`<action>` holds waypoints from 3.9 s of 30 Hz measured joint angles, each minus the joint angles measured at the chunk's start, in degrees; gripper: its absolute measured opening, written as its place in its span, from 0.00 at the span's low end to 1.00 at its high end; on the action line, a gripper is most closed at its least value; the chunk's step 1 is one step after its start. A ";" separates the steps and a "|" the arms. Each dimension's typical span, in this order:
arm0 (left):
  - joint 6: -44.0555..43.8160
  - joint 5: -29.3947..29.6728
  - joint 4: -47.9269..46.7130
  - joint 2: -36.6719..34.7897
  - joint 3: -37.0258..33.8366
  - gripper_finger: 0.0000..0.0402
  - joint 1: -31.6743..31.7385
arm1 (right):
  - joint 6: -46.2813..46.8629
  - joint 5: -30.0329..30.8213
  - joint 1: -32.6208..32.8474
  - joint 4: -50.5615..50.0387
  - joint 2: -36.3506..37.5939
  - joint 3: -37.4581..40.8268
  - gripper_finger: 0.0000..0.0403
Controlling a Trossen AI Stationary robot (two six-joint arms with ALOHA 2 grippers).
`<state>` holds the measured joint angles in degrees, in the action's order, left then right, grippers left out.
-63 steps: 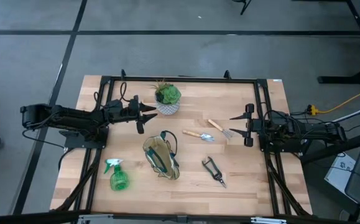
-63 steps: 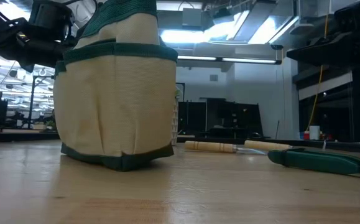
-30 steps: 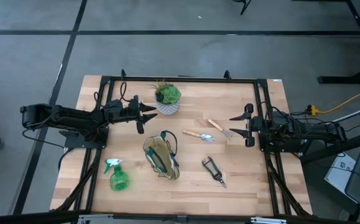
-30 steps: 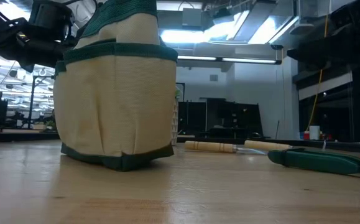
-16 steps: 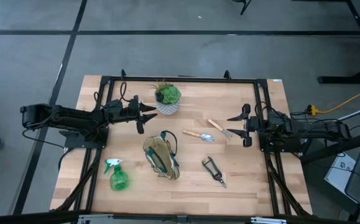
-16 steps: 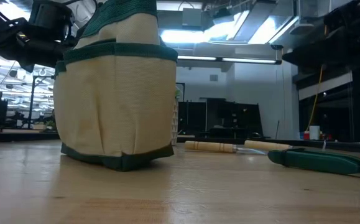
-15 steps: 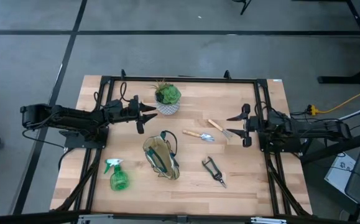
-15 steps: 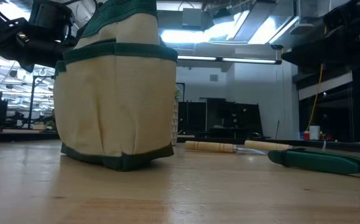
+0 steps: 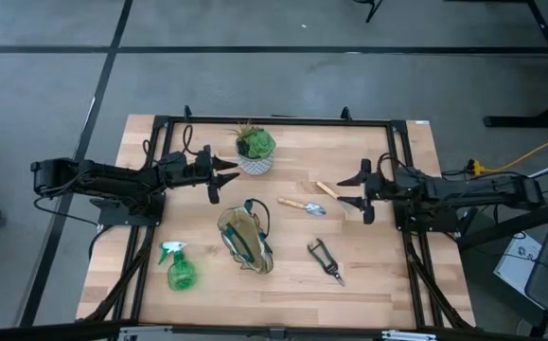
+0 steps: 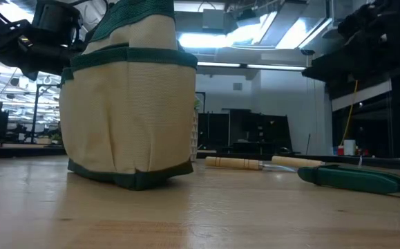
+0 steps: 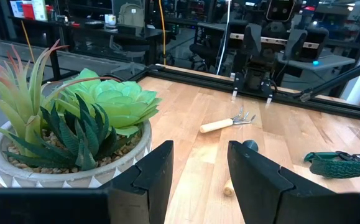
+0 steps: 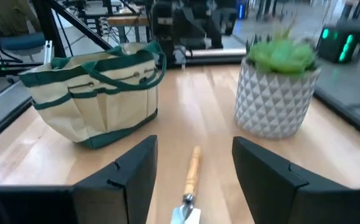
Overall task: Pick & Place Garden tools in Gardening bag
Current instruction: Put the trowel into the gardening bag
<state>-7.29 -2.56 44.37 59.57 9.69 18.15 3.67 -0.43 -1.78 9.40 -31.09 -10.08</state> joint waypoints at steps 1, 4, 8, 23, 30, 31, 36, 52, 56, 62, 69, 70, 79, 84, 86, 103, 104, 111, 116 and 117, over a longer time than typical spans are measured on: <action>0.01 0.00 0.00 -0.02 -0.01 0.37 0.00 | 1.02 0.14 0.01 0.20 -0.84 -0.13 0.52; 0.01 0.00 -0.01 0.00 -0.01 0.37 0.00 | 3.78 2.05 0.61 0.40 -3.65 -0.66 0.52; 0.01 0.00 0.01 -0.01 -0.02 0.37 0.00 | 8.28 3.46 3.33 0.62 -8.11 -0.77 0.52; 0.00 0.01 -0.01 -0.01 -0.01 0.37 -0.01 | 3.14 15.92 11.04 8.54 -25.95 -3.87 0.52; -0.02 0.01 0.00 -0.01 0.00 0.37 -0.01 | -7.16 14.79 11.32 8.85 -35.73 -8.67 0.52; 0.00 0.01 0.00 -0.01 0.00 0.37 -0.01 | -8.26 14.80 11.32 8.86 -36.89 -9.37 0.52; 0.02 0.01 0.01 -0.02 -0.02 0.37 0.00 | -13.00 14.80 11.32 8.90 -41.53 -12.73 0.52; 0.01 0.01 -0.01 0.00 -0.01 0.37 -0.02 | -17.77 17.32 8.98 8.87 -44.65 -19.86 0.52; 0.00 0.01 -0.01 -0.01 -0.01 0.37 0.00 | -13.27 18.87 8.95 8.83 -44.65 -20.22 0.52; -0.02 0.03 0.07 0.00 -0.02 0.37 0.00 | -10.18 18.87 8.79 8.89 -45.31 -20.24 0.52; -0.02 0.04 0.38 0.00 -0.02 0.37 -0.02 | -9.86 18.52 8.09 10.43 -50.06 -20.27 0.52; -0.01 0.04 0.40 0.00 -0.01 0.37 -0.02 | -9.80 18.44 7.82 10.64 -50.90 -20.26 0.52; 0.00 0.08 0.41 0.00 0.00 0.37 -0.02 | -9.63 16.49 5.41 15.19 -57.41 -20.24 0.52; 0.00 0.08 0.40 0.00 -0.02 0.37 -0.02 | -8.91 13.19 4.34 16.20 -59.97 -21.50 0.52; -0.02 0.08 0.42 0.00 0.00 0.37 -0.02 | -8.58 13.20 4.34 16.34 -61.52 -22.54 0.52; 0.00 0.12 0.40 0.00 -0.01 0.37 -0.02 | 1.82 10.47 4.37 5.57 -70.71 -30.03 0.52; 0.00 0.12 0.41 0.00 -0.01 0.37 -0.02 | 2.70 10.86 4.37 4.68 -70.71 -30.10 0.52; 0.00 0.12 0.40 0.00 0.00 0.37 -0.02 | 5.08 10.94 4.44 2.33 -70.68 -30.23 0.52; 0.00 0.12 0.42 0.00 -0.01 0.37 -0.02 | 4.58 11.01 5.17 1.95 -70.68 -30.23 0.52; -0.02 0.12 0.42 0.00 -0.02 0.37 -0.02 | 3.93 11.13 5.36 1.93 -70.67 -30.23 0.52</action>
<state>-7.31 -2.44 44.79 59.57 9.68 18.13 7.60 10.70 3.58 11.33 -101.77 -40.32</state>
